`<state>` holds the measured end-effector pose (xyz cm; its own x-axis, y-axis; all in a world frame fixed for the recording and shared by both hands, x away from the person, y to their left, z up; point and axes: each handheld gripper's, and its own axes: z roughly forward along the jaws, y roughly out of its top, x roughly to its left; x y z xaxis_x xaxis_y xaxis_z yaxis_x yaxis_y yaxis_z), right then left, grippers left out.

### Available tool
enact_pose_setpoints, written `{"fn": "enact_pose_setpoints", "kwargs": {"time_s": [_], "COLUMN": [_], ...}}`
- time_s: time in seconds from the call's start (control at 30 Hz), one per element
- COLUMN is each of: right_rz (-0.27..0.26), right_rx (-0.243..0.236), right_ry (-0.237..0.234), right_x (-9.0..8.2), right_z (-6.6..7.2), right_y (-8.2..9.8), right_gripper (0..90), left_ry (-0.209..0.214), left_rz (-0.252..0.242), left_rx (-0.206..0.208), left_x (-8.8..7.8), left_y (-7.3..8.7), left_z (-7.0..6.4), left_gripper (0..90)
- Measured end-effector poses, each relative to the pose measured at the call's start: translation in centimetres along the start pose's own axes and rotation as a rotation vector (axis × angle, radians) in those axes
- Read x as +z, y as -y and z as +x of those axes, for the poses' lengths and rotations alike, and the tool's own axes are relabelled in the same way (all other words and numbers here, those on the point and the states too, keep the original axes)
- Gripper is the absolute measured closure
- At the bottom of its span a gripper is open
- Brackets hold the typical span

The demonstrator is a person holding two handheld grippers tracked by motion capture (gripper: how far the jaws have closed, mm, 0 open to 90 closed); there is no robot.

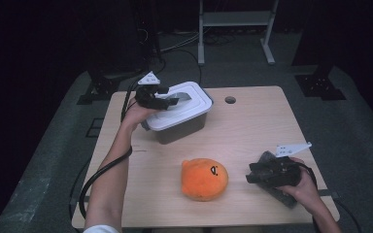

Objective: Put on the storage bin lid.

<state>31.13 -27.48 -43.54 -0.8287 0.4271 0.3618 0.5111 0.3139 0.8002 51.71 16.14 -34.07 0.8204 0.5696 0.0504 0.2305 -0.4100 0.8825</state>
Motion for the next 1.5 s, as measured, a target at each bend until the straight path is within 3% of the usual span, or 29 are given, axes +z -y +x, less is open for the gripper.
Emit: {"fn": "enact_pose_setpoints", "kwargs": {"time_s": [0.43,0.53,0.7,1.13,1.5], "right_rz": [-0.005,-0.005,-0.006,-0.008,-0.009], "right_rx": [0.0,0.001,0.001,0.002,0.007], "right_ry": [-0.004,-0.004,-0.005,-0.006,-0.008], "right_x": [-0.2,-0.2,-0.1,-0.1,0.0], "right_z": [0.1,0.1,0.0,0.1,0.1], "right_y": [0.0,0.0,0.0,0.1,0.1], "right_gripper": [38.7,38.7,38.7,38.7,38.7], "left_ry": [-0.042,-0.029,-0.013,0.038,0.128], "left_rz": [0.102,0.102,0.129,0.13,0.158], "left_rx": [0.046,0.056,0.088,0.126,0.173], "left_x": [0.9,1.0,1.0,0.5,0.4], "left_y": [0.3,0.2,-0.1,-0.1,-0.5], "left_z": [-0.1,-0.1,-0.5,-1.6,-3.3], "left_gripper": [52.0,60.9,63.9,66.6,66.5]}}
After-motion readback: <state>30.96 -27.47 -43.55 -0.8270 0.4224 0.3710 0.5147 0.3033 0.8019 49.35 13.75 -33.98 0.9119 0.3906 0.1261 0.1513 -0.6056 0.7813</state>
